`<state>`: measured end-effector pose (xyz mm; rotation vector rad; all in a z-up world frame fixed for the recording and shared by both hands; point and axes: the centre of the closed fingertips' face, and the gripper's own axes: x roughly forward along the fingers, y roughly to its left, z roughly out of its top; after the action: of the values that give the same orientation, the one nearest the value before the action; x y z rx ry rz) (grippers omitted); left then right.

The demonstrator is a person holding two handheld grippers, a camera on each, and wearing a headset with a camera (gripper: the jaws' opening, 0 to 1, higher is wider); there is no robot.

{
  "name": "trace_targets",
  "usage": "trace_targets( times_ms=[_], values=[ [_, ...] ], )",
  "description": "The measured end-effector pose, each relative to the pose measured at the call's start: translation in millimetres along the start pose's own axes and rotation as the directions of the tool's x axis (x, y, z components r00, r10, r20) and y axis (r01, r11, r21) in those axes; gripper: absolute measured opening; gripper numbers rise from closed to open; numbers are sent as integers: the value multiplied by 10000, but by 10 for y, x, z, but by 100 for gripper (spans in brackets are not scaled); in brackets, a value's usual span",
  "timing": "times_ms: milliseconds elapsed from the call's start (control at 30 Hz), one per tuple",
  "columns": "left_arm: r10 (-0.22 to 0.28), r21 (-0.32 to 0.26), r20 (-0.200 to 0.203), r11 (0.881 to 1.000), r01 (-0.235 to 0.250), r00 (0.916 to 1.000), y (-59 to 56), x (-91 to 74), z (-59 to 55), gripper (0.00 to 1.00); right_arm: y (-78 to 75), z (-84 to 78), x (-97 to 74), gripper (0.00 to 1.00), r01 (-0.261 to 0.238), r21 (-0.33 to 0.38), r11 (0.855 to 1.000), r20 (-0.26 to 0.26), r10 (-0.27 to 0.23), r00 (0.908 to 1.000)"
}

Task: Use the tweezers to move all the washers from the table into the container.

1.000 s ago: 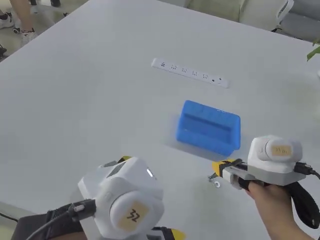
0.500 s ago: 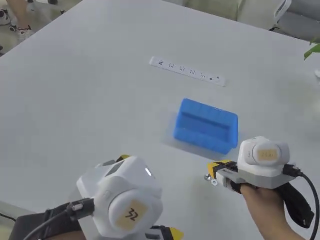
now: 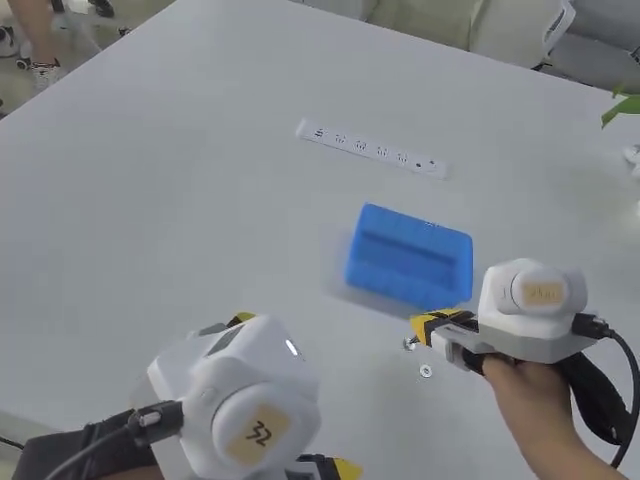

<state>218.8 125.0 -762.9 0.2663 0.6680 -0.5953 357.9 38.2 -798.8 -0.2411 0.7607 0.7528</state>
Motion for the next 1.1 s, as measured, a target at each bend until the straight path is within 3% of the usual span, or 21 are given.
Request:
trace_targets(
  times_ms=[300, 667, 833, 1100],
  values=[
    [100, 37, 70, 9999, -100, 9999, 24, -14, 18, 99, 40, 365, -116, 4, -135, -312, 9994, 705, 157, 9974],
    [87, 40, -1, 10000, -87, 10000, 32, -7, 8, 99, -169, 781, -179, 4, 72, 50, 10000, 1642, -79, 9864],
    [124, 1, -66, 9999, -124, 9999, 42, -2, -19, 99, -326, 894, -105, 4, 161, 201, 9997, 1732, -194, 9847],
    [150, 19, -234, 9999, -150, 9996, 55, 17, -73, 99, -393, 979, 81, 4, 246, 128, 9996, 1644, -264, 9860]
  ],
)
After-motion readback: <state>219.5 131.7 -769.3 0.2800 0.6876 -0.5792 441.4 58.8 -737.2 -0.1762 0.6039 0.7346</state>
